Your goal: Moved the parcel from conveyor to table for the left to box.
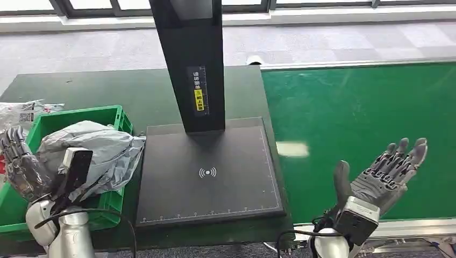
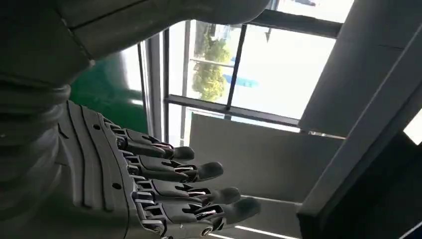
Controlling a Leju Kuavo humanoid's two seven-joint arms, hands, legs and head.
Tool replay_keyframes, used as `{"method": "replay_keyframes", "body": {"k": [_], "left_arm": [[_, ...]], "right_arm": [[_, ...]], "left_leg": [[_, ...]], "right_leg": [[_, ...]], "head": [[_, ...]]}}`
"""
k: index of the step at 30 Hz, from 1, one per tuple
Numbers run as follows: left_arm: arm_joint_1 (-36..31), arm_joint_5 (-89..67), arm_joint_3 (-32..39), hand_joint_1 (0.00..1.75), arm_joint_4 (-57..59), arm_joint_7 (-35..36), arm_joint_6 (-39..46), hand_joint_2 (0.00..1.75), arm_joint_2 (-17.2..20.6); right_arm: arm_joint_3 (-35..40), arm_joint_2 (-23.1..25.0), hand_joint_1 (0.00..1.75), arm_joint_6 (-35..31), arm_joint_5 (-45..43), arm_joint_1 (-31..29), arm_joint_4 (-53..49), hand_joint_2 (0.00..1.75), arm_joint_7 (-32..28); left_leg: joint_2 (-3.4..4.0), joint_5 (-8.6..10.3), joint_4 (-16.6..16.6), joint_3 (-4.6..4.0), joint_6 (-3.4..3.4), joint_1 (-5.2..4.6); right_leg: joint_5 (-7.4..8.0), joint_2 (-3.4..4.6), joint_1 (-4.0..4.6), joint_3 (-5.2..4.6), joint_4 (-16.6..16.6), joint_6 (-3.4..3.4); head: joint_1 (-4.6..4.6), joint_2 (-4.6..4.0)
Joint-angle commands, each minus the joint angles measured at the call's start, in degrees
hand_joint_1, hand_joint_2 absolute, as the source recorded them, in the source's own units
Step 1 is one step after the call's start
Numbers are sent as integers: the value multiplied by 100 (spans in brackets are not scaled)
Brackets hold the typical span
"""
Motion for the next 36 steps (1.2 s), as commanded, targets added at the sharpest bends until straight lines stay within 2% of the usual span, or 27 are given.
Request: {"method": "replay_keyframes", "body": {"k": [1, 5, 6, 8, 9, 12, 17, 36], "left_arm": [[52, 1155, -50, 0, -105, -477, -6, 0, 9], [333, 2088, -651, 0, -412, -610, -6, 0, 9], [449, 2498, -1201, 0, -281, -557, -53, 0, 35], [594, 3273, -1707, 0, -432, -488, -520, 0, 189], [692, 3971, -2062, 0, -592, -484, -1024, 0, 321], [813, 4536, -2357, 0, -841, -504, -1323, 0, 398], [909, 4977, -2568, 0, -988, -437, -1584, 0, 510], [909, 4977, -2568, 0, -988, -437, -1584, 0, 510]], "right_arm": [[-196, 67, 0, 13, 7, -177, 359, 175, 15], [-229, 87, 0, 13, 19, -161, 343, 175, 15], [-268, 96, 0, 13, 53, -159, 339, 175, 15], [-291, 80, 0, 13, 8, -123, 294, 175, 15], [-295, 52, 0, 13, -23, -102, 282, 175, 15], [-296, 38, 0, 13, -43, -65, 248, 175, 15], [-311, 51, 0, 13, -19, -35, 188, 175, 15], [-311, 51, 0, 13, -19, -35, 188, 175, 15]], "left_leg": [[5, 4, -14, 10, 3, 0], [5, 0, -3, 2, 2, 1], [2, 2, -9, 5, 4, 0], [-12, 3, -4, 0, 3, 0], [-15, 6, -12, 5, 4, -2], [-12, 5, -5, -3, 3, 2], [4, 2, -10, 5, 2, 0], [0, 4, -13, 10, 2, -2]], "right_leg": [[5, -1, 1, 9, -14, -4], [1, 1, 2, 0, -5, -3], [2, -3, 2, 5, -11, -4], [-1, -16, 1, 2, -6, -2], [0, -21, 0, 6, -13, -4], [2, -16, 5, 0, -10, -4], [3, -2, 2, 1, -11, -5], [2, -6, 0, 6, -12, -5]], "head": [[0, 0], [0, 0], [2, 0], [0, 0], [0, 0], [0, 0], [2, 0], [2, 0]]}}
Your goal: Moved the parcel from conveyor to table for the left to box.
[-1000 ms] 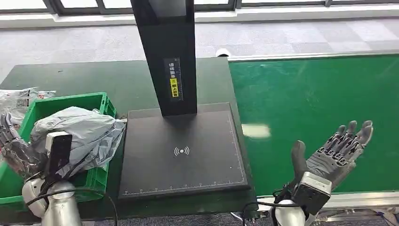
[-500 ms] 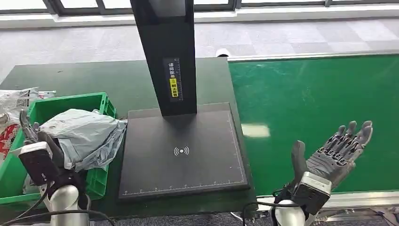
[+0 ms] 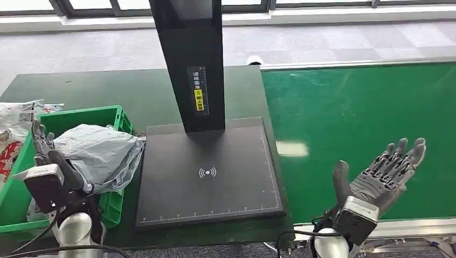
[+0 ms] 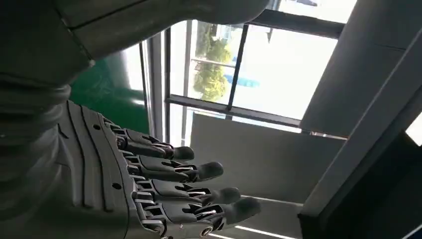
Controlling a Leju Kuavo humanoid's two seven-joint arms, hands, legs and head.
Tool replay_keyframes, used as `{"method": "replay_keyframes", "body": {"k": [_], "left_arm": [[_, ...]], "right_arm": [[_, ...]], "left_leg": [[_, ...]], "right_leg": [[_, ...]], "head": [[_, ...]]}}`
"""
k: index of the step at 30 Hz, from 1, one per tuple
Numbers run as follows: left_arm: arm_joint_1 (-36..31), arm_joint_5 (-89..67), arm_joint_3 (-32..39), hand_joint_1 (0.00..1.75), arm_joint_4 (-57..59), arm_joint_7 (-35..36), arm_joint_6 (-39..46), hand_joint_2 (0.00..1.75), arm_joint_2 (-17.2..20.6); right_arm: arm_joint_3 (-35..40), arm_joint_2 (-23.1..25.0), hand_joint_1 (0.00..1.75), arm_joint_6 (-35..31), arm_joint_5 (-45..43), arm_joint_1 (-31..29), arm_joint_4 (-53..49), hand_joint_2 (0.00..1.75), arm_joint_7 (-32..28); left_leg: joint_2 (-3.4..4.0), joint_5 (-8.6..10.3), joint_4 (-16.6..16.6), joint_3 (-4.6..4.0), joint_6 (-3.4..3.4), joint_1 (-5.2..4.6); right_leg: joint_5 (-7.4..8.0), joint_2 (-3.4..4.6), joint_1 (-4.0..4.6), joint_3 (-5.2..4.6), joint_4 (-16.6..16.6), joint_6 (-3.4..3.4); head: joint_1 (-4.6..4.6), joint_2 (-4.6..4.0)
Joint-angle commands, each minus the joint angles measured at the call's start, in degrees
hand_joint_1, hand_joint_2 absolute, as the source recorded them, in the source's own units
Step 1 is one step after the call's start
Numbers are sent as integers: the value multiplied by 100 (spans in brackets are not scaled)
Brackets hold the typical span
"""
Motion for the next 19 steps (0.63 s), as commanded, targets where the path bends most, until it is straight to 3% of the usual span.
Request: {"method": "replay_keyframes", "body": {"k": [1, 11, 12, 13, 14, 17, 19], "left_arm": [[-56, 43, -192, 0, 151, 23, -26, 0, 213], [-32, 275, -262, 0, 111, -21, -123, 0, 256], [-14, 347, -276, 0, 42, -89, -111, 0, 251], [238, 744, -659, 0, -954, -754, 208, 0, 209], [399, 755, -1034, 0, -1358, -754, 508, 175, 304], [731, 101, -1887, 0, -2401, -754, 1552, 175, 480], [880, -315, -2074, 0, -2931, -754, 1552, 175, 346]], "right_arm": [[-305, 51, 0, 13, -23, -40, 162, 175, 15], [-299, 53, 0, 13, -5, 1, 144, 175, 15], [-285, 58, 0, 13, -2, 22, 113, 175, 15], [-112, -4, 0, 13, -63, 45, 19, 175, 15], [6, -33, 0, 13, 0, 60, 12, 175, 15], [719, -286, 0, 13, 456, 63, 67, 175, 15], [1107, -371, 0, 13, 733, 57, 189, 175, 15]], "left_leg": [[-5, 3, -9, 6, 1, 0], [-4, 1, -6, 6, 2, 0], [-4, 3, -11, 8, 2, 0], [-4, 2, -9, 7, 2, 0], [0, -1, 2, -6, 2, 4], [9, -6, 5, -11, 3, 6], [13, -6, 3, -7, 2, 4]], "right_leg": [[1, -8, 2, 8, -8, -4], [0, -6, 1, 7, -5, -2], [2, -9, 2, 9, -11, -4], [0, -8, 1, 8, -8, -3], [0, -3, 5, -4, -1, -3], [-1, 4, 8, -10, 0, -4], [-1, 10, 4, -9, 0, -2]], "head": [[-2, 0], [0, 0], [0, 0], [0, 0], [-2, 0], [0, 0], [0, 0]]}}
